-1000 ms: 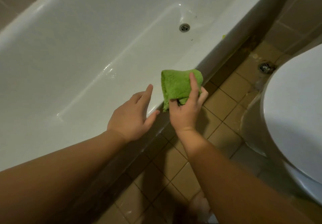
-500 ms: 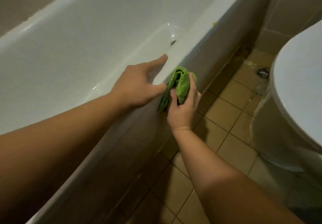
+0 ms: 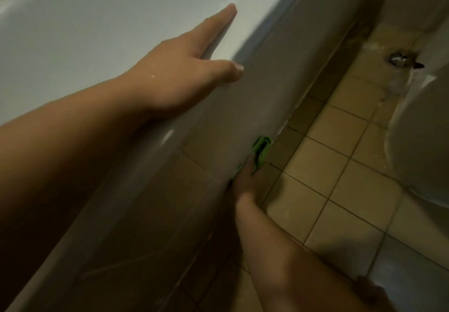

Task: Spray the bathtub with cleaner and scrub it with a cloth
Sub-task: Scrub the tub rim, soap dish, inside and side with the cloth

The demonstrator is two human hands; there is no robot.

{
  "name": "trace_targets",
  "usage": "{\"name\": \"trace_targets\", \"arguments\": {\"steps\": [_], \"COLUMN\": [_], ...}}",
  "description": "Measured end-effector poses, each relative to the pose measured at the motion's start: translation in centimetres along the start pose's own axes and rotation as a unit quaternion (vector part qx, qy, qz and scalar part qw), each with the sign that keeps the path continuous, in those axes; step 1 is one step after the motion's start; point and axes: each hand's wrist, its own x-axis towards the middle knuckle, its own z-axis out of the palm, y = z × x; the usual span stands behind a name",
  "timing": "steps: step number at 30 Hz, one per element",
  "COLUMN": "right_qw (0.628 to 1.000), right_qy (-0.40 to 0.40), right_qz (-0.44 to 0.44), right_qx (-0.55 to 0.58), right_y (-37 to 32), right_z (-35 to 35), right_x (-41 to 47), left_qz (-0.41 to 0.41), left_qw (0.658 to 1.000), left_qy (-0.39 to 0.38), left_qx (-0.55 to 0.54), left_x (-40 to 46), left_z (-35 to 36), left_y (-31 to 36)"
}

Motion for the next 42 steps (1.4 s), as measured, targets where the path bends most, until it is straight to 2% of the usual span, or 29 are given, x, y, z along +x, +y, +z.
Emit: {"name": "trace_targets", "arguments": {"steps": [4,6,8,10,13,15,17,18,20,21,25,26,28,31,33,34,36,38,40,42], "right_qw": [0.994,0.996,0.999,0.994,0.952,0.938,0.941,0.955,0.991,0.996,0.995,0.995,1.000,0.990,0.954,0.935,0.914,0.929,0.966,0.988], "right_qy": [0.025,0.036,0.039,0.008,-0.010,-0.012,-0.015,-0.020,-0.024,-0.016,0.022,0.025,0.006,-0.027,-0.040,-0.038,-0.043,-0.029,0.013,0.021], "right_qz": [0.094,0.076,-0.002,-0.106,-0.305,-0.345,-0.337,-0.296,-0.098,-0.008,0.094,0.094,0.030,-0.124,-0.293,-0.350,-0.400,-0.360,-0.252,-0.140], "right_qx": [-0.048,-0.042,0.013,0.039,0.008,0.012,0.010,0.022,0.085,0.089,0.011,0.006,-0.003,0.057,0.047,0.048,0.061,0.076,0.063,0.057], "right_y": [3.1,1.4,-2.3,-6.2,-9.8,-10.2,-9.2,-8.2,-6.1,-4.6,0.0,0.0,-1.8,-7.9,-11.8,-12.5,-12.1,-9.4,-6.1,-3.2], "right_z": [-0.9,-0.4,0.2,0.9,1.7,1.8,1.4,0.8,0.2,-0.1,-0.9,-0.8,-0.3,1.5,2.3,2.4,2.4,2.1,2.0,0.8], "right_x": [1.7,0.9,-1.4,-4.6,-9.2,-9.8,-8.3,-7.0,-4.7,-3.5,-1.6,-1.9,-2.9,-6.5,-9.1,-9.3,-8.1,-4.6,0.4,4.2], "left_qz": [0.005,0.002,-0.004,-0.011,-0.033,-0.052,-0.067,-0.074,-0.079,-0.079,-0.093,-0.095,-0.092,-0.075,-0.066,-0.061,-0.048,-0.039,-0.042,-0.027], "left_qw": [0.999,0.999,0.998,0.991,0.971,0.960,0.952,0.951,0.955,0.958,0.964,0.964,0.962,0.961,0.962,0.964,0.971,0.984,0.994,0.998], "left_qy": [0.012,0.007,-0.008,-0.030,-0.042,-0.045,-0.055,-0.060,-0.063,-0.063,-0.054,-0.053,-0.054,-0.053,-0.053,-0.055,-0.061,-0.059,-0.041,-0.030], "left_qx": [-0.031,-0.034,-0.064,-0.129,-0.233,-0.273,-0.293,-0.293,-0.278,-0.269,-0.243,-0.242,-0.251,-0.262,-0.259,-0.254,-0.227,-0.163,-0.090,-0.056], "left_x": [-0.5,-0.7,-1.0,-1.3,-1.5,-1.7,-1.9,-1.9,-1.8,-1.9,-1.8,-1.8,-1.8,-1.7,-1.6,-1.5,-1.3,-0.5,0.8,2.3], "left_z": [0.0,-0.1,-0.2,-0.2,0.0,0.0,-0.1,-0.2,-0.3,-0.4,-0.5,-0.5,-0.4,-0.2,-0.2,-0.3,-0.5,-0.4,-0.3,0.0], "left_y": [-1.1,-1.4,-1.7,-1.9,-1.7,-1.6,-1.8,-1.9,-2.0,-2.0,-2.0,-2.1,-2.2,-1.9,-1.7,-1.6,-1.4,-1.0,-0.3,0.8]}}
